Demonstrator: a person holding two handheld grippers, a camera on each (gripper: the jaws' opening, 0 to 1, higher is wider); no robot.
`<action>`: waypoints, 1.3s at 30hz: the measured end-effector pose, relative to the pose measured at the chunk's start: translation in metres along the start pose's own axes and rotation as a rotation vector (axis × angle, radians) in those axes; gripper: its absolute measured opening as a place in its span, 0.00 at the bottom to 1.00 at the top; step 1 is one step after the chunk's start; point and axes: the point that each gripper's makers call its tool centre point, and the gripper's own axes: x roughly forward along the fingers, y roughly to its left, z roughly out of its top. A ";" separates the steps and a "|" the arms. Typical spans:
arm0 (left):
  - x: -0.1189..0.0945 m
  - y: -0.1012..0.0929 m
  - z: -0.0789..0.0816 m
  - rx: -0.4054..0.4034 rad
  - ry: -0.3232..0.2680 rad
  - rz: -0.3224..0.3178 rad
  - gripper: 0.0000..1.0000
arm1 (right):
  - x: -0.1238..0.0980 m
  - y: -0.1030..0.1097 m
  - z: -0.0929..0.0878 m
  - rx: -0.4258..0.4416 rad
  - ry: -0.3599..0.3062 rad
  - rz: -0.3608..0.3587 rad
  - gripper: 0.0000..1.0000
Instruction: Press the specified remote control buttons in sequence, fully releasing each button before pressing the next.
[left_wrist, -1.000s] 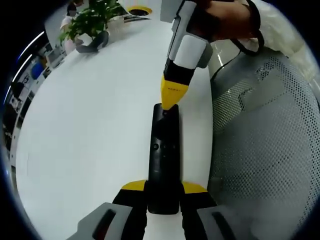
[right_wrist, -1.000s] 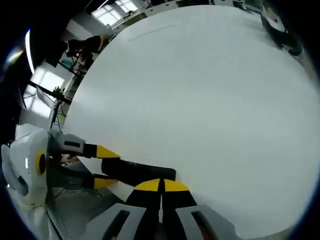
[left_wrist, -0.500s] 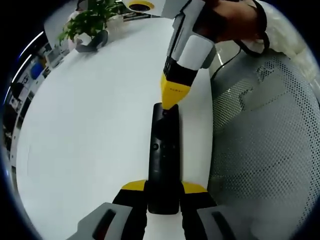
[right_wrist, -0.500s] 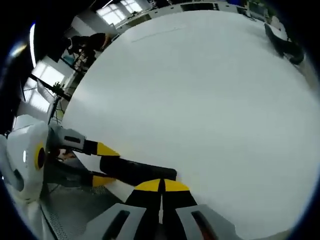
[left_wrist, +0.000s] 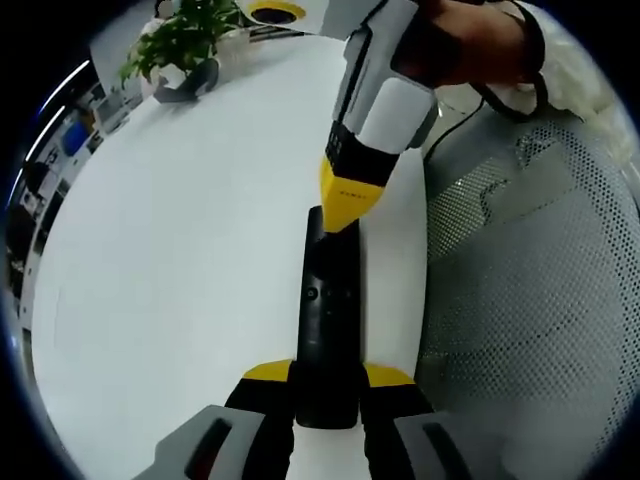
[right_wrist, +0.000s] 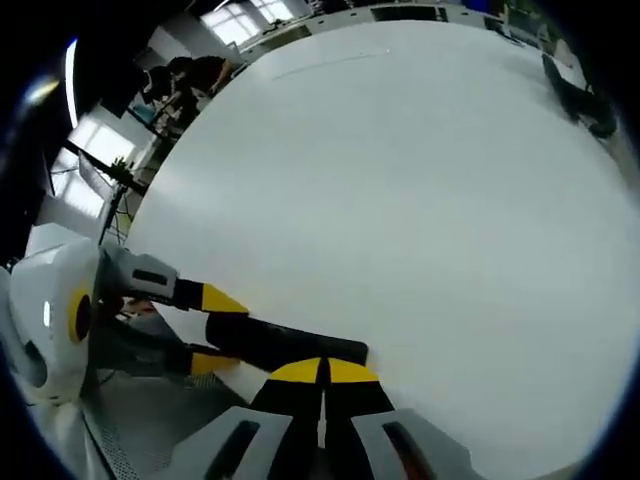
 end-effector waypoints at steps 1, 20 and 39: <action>0.000 0.000 0.000 0.000 0.000 0.000 0.24 | 0.000 0.000 0.000 -0.004 -0.002 -0.002 0.00; 0.001 0.000 0.000 -0.003 0.000 0.000 0.24 | 0.000 -0.001 0.000 0.081 -0.023 -0.002 0.00; 0.001 0.000 0.000 -0.005 -0.001 0.000 0.24 | 0.003 0.009 0.001 0.006 -0.024 -0.022 0.00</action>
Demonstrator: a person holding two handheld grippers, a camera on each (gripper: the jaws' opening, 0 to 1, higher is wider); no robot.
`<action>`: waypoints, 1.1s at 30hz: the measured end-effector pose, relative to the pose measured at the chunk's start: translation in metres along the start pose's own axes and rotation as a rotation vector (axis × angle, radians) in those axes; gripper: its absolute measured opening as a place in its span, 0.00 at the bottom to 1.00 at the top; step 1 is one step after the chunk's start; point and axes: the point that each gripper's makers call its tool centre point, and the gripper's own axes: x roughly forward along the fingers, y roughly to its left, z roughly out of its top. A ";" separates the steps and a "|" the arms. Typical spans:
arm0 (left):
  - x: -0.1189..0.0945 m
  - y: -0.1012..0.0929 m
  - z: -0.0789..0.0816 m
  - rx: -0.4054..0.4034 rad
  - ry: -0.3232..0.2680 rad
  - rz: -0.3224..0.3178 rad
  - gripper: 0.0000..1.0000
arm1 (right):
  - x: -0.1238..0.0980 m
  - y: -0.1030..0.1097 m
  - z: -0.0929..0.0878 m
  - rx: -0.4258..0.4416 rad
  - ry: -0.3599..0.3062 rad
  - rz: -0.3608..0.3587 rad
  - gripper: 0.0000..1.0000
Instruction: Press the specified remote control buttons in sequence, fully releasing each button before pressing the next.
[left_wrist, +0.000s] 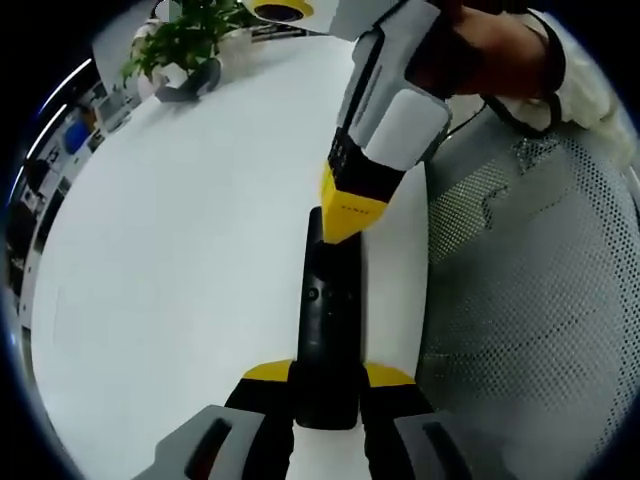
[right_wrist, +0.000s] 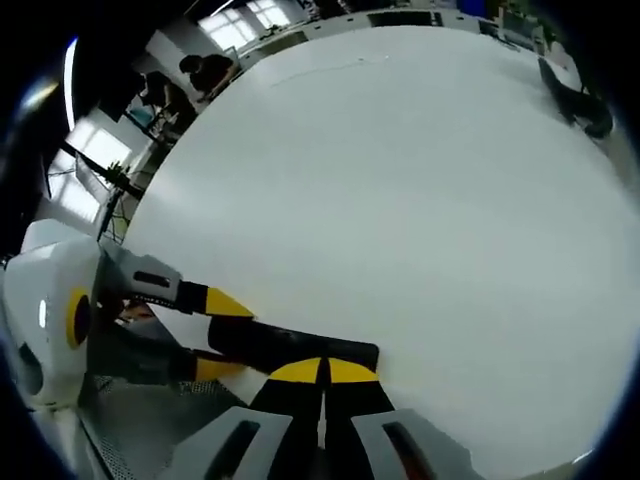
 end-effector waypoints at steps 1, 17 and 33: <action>0.000 0.000 0.000 0.001 0.000 0.000 0.24 | 0.000 0.000 -0.001 -0.005 0.003 -0.004 0.00; 0.000 0.001 0.001 -0.001 -0.009 -0.002 0.24 | 0.001 0.002 0.000 -0.034 0.047 -0.015 0.00; -0.001 0.001 0.001 -0.018 -0.029 -0.005 0.24 | 0.005 -0.002 0.002 -0.067 0.078 -0.026 0.00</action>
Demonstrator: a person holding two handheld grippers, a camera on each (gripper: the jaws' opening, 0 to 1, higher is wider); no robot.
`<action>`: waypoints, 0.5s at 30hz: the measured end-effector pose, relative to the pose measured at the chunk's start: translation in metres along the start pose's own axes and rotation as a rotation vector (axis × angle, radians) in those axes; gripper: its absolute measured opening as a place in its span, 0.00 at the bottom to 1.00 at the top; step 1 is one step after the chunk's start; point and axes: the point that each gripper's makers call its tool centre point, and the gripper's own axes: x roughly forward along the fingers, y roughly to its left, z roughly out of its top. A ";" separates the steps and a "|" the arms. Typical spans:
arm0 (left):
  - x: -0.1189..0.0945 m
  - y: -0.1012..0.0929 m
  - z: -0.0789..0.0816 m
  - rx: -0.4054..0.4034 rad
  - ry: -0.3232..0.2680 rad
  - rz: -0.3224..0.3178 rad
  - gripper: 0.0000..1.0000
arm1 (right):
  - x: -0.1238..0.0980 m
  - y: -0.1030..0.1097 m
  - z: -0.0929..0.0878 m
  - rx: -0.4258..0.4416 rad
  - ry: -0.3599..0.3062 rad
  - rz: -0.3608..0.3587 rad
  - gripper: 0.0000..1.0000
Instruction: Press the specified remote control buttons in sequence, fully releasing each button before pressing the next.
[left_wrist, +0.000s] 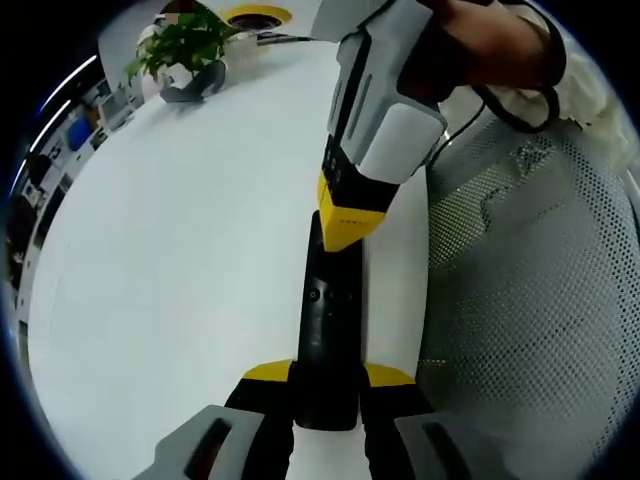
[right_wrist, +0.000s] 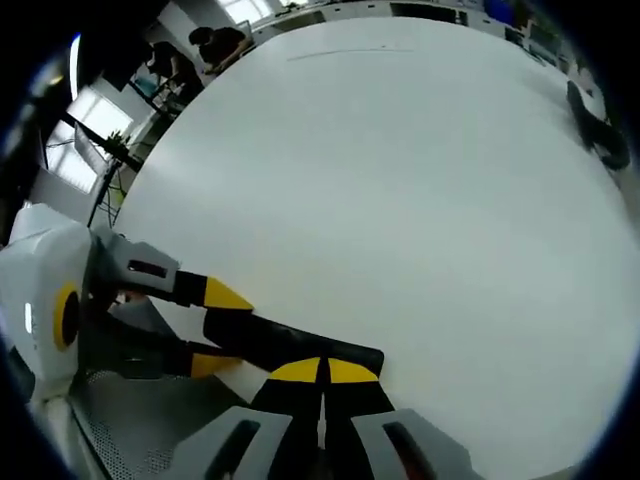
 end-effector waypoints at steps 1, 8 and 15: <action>0.000 0.000 0.000 -0.001 0.000 0.001 0.24 | 0.000 0.000 0.000 0.004 -0.007 -0.001 0.00; 0.000 0.000 0.000 -0.002 -0.005 0.000 0.24 | -0.001 0.000 -0.001 0.036 -0.018 0.027 0.00; 0.000 -0.001 0.000 0.003 -0.004 0.007 0.24 | -0.002 0.001 0.000 0.078 0.000 0.062 0.00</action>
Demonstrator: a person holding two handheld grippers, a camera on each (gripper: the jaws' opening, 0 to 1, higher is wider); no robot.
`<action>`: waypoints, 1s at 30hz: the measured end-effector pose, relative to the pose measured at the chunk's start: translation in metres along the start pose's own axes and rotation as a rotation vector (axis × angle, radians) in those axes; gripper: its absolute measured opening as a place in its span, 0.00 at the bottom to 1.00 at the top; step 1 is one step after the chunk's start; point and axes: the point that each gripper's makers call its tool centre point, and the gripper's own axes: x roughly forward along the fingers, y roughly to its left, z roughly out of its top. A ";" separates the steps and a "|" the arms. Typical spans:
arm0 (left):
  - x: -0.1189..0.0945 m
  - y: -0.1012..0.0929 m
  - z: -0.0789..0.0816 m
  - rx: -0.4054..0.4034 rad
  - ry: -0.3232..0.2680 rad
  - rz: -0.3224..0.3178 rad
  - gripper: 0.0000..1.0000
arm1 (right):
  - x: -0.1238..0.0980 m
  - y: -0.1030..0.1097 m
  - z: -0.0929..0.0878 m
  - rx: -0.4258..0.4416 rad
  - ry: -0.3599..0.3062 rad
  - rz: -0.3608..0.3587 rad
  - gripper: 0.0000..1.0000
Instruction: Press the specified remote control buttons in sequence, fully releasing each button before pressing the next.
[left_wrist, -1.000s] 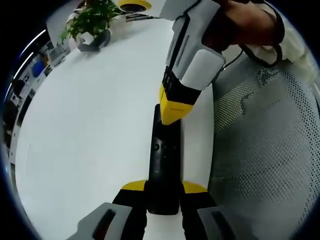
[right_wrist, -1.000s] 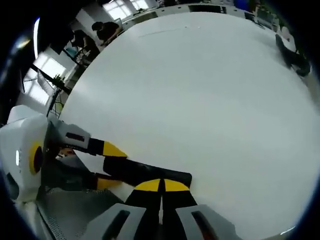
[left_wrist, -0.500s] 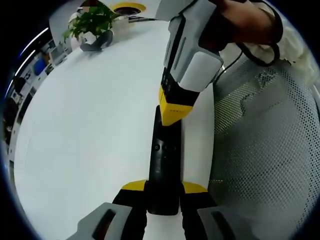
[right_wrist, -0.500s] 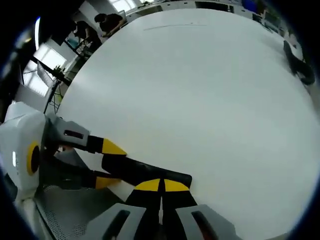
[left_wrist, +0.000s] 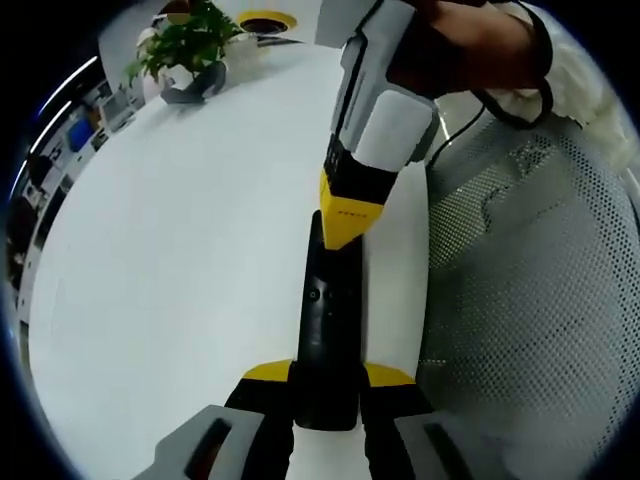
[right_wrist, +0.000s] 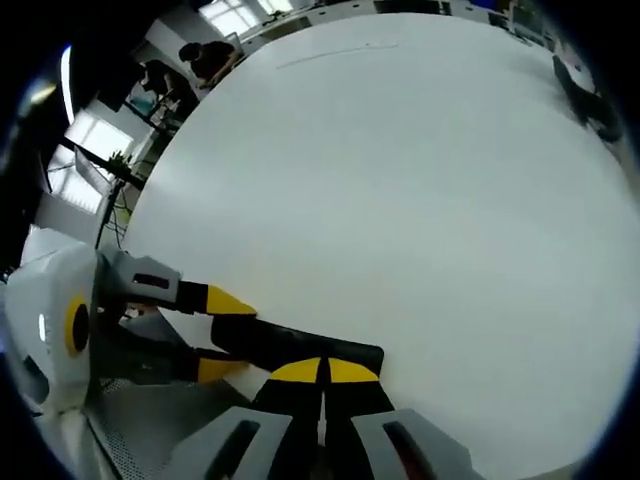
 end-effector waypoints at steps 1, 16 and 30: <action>0.000 0.000 0.000 0.001 0.000 0.001 0.24 | 0.000 0.000 0.000 0.005 0.001 0.001 0.00; 0.000 0.001 0.000 0.000 -0.018 -0.001 0.24 | 0.000 0.005 0.008 -0.007 -0.002 -0.003 0.00; 0.001 0.001 0.001 0.005 0.016 0.001 0.24 | 0.008 0.010 0.006 -0.021 0.026 -0.001 0.00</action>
